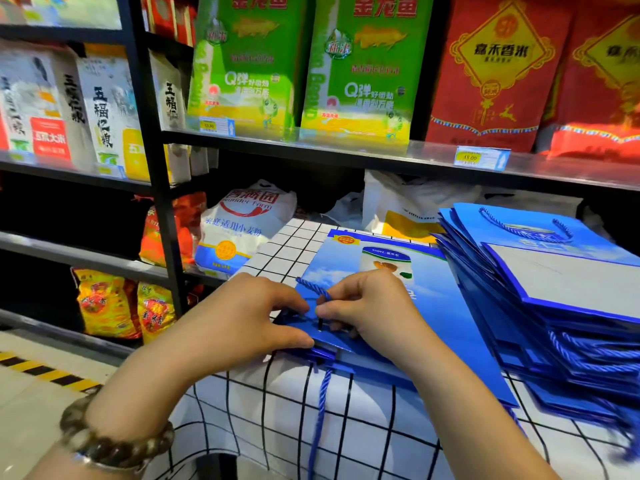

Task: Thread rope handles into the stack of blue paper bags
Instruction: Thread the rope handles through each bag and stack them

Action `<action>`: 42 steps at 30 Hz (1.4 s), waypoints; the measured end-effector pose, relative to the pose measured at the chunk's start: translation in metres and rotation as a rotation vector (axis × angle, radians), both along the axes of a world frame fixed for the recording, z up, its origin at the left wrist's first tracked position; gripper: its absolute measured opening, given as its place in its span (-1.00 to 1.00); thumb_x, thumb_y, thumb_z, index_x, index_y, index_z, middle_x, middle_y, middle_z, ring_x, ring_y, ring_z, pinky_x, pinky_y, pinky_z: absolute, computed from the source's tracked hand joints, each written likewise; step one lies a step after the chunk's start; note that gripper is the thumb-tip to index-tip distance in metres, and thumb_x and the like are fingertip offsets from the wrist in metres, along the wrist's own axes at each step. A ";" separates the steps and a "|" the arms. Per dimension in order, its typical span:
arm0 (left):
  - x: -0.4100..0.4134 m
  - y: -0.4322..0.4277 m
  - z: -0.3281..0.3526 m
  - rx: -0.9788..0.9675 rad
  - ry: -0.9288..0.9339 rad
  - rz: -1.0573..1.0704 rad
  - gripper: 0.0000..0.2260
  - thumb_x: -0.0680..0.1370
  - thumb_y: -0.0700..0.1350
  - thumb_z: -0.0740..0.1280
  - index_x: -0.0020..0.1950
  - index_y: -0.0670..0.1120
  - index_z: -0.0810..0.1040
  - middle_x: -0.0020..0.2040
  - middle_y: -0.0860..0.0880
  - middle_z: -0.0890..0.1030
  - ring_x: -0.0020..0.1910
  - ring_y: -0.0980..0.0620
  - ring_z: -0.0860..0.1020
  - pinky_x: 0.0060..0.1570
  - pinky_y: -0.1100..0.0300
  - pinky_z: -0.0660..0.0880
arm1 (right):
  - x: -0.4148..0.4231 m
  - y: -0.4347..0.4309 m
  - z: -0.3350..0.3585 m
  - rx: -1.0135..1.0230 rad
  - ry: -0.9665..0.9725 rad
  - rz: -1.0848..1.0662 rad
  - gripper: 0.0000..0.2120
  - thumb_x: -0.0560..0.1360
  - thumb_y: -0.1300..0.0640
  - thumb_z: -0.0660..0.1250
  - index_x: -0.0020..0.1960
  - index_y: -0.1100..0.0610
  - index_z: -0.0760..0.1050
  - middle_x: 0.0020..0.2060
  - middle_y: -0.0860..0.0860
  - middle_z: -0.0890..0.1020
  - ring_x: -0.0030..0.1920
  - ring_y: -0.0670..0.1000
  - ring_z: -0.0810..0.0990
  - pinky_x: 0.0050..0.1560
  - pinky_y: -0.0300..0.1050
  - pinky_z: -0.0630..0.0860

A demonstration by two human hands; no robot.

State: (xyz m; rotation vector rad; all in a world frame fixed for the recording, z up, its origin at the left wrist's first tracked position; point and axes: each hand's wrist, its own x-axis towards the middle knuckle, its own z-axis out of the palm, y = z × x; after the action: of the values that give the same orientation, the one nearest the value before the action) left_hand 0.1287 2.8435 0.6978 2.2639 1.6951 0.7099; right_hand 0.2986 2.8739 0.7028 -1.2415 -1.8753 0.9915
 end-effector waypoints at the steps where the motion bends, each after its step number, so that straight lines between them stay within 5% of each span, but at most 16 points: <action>1: 0.000 0.000 -0.001 0.007 -0.024 0.005 -0.62 0.29 0.17 0.46 0.08 0.13 0.61 -0.04 0.22 0.61 -0.03 0.31 0.52 0.07 0.34 0.46 | -0.001 -0.001 0.000 0.006 -0.013 0.007 -0.81 0.36 0.23 0.45 -0.37 0.04 0.53 -0.49 -0.02 0.57 -0.44 -0.11 0.54 -0.39 -0.32 0.44; 8: -0.001 0.000 -0.006 0.097 -0.063 0.041 -0.67 0.30 0.27 0.39 -0.07 0.11 0.64 -0.25 0.21 0.61 -0.13 0.27 0.53 -0.16 0.38 0.45 | -0.001 -0.004 0.004 0.060 -0.179 0.028 -0.79 0.40 0.13 0.43 -0.39 0.05 0.51 -0.46 -0.05 0.50 -0.41 -0.11 0.42 -0.32 -0.25 0.37; 11: 0.004 -0.003 -0.007 0.158 -0.025 0.079 -0.79 0.39 0.20 0.33 -0.18 0.09 0.59 -0.33 0.09 0.60 -0.25 0.14 0.51 -0.32 0.31 0.36 | 0.005 -0.008 0.007 0.078 -0.316 0.118 -0.78 0.50 0.10 0.29 -0.22 0.21 0.57 -0.40 0.00 0.45 -0.34 -0.06 0.35 -0.28 -0.16 0.29; 15: 0.013 -0.010 -0.008 0.250 -0.049 0.144 -0.79 0.44 0.16 0.30 -0.19 0.03 0.51 -0.37 0.06 0.55 -0.31 0.11 0.46 -0.34 0.24 0.32 | 0.018 -0.011 0.015 -0.020 -0.322 0.231 -0.71 0.51 0.25 0.18 -0.01 -0.06 0.59 -0.20 -0.16 0.53 -0.16 -0.17 0.46 -0.13 -0.38 0.36; 18: 0.021 -0.013 -0.013 0.292 -0.115 0.220 -0.78 0.43 0.15 0.33 -0.24 0.03 0.43 -0.44 0.08 0.47 -0.34 0.11 0.45 -0.34 0.20 0.33 | 0.023 -0.012 0.015 -0.034 -0.349 0.310 -0.66 0.46 0.28 0.23 -0.02 -0.17 0.54 -0.13 -0.11 0.60 -0.11 -0.13 0.51 -0.01 -0.26 0.42; 24: 0.042 -0.034 -0.017 0.367 -0.114 0.378 -0.78 0.44 0.15 0.29 -0.30 0.05 0.49 -0.08 0.18 0.58 -0.10 0.14 0.53 -0.22 0.16 0.44 | 0.022 -0.009 0.011 0.073 -0.456 0.308 -0.76 0.52 0.23 0.21 0.06 0.00 0.57 -0.05 0.01 0.62 -0.01 0.00 0.54 0.07 -0.11 0.45; 32: 0.064 -0.030 -0.017 0.218 0.316 0.444 -0.76 0.58 0.12 0.07 0.06 0.08 0.48 0.09 0.10 0.49 0.11 0.06 0.42 -0.01 0.19 0.29 | 0.025 -0.008 0.007 0.049 -0.368 0.315 -0.82 0.53 0.10 0.24 0.00 0.15 0.58 -0.07 0.15 0.60 -0.08 0.11 0.52 0.03 0.02 0.47; 35: 0.071 -0.029 -0.019 0.205 0.346 0.429 -0.86 0.57 0.01 0.16 0.08 0.06 0.44 0.09 0.07 0.48 0.11 0.02 0.44 -0.04 0.18 0.30 | 0.026 -0.007 0.002 0.043 -0.329 0.284 -0.82 0.52 0.15 0.25 0.05 0.14 0.57 -0.03 0.11 0.61 0.01 0.10 0.54 0.11 0.03 0.48; 38: 0.070 -0.028 -0.017 0.198 0.325 0.369 -0.74 0.31 -0.04 0.49 -0.09 -0.06 0.51 -0.13 -0.02 0.55 -0.14 -0.03 0.55 -0.26 0.20 0.43 | 0.026 -0.006 -0.002 0.042 -0.295 0.269 -0.75 0.51 0.21 0.24 0.17 0.05 0.52 0.11 -0.05 0.59 0.12 -0.04 0.52 0.23 -0.05 0.44; 42: 0.061 -0.029 -0.030 0.239 0.369 0.297 -0.82 0.60 -0.06 0.10 0.20 0.03 0.31 0.23 0.06 0.36 0.33 0.01 0.30 0.11 0.24 0.32 | 0.026 -0.006 -0.002 0.019 -0.270 0.275 -0.81 0.51 0.21 0.25 0.03 -0.05 0.51 -0.07 -0.09 0.58 -0.05 -0.08 0.53 0.08 -0.16 0.48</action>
State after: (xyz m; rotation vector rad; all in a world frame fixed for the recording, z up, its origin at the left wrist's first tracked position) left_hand 0.1897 2.8144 0.6678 2.4496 2.2628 0.6063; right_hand 0.3244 2.8682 0.7012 -1.1738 -2.3081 0.9811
